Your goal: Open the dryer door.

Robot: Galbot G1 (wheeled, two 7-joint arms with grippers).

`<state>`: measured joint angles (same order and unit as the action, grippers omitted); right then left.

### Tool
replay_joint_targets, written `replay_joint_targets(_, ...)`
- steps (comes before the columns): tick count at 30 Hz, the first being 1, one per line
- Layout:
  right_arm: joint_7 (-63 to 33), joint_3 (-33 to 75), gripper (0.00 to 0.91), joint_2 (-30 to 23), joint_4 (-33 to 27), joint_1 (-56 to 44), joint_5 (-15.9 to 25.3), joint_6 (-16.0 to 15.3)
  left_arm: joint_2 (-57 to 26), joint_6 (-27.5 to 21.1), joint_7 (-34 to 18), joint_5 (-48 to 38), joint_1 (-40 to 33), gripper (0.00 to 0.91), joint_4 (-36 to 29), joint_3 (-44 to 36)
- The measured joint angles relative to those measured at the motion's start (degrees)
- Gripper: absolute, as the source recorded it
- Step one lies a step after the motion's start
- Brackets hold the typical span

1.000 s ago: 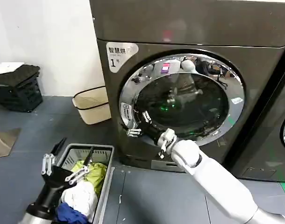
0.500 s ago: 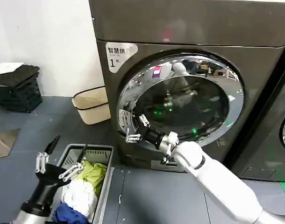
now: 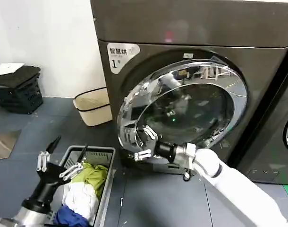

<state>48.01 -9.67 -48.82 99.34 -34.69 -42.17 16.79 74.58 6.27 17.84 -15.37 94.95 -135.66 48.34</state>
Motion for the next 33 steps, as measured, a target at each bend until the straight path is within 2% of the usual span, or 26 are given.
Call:
replay_joint_targets(10,17.4,6.3,0.907,4.0,0.9,-5.3,-5.6,0.9,-3.3,-0.9,1.3,-0.3,-2.8,0.907,2.7,-2.6)
replay_joint_targets(19,20.7,16.5,0.907,7.7,2.9,-12.9,-6.5,0.8,-7.9,-2.2,3.1,-0.1,-7.5,0.907,6.1,-7.0)
replay_joint_targets(26,21.9,30.8,0.907,10.2,6.1,-25.4,-7.8,1.5,-11.4,-2.8,3.6,-2.7,-14.5,0.907,10.1,-11.2)
replay_joint_targets(33,23.6,48.2,0.907,8.7,10.2,-42.4,-8.7,3.2,-14.2,-2.9,5.9,-3.9,-21.7,0.907,14.0,-16.7)
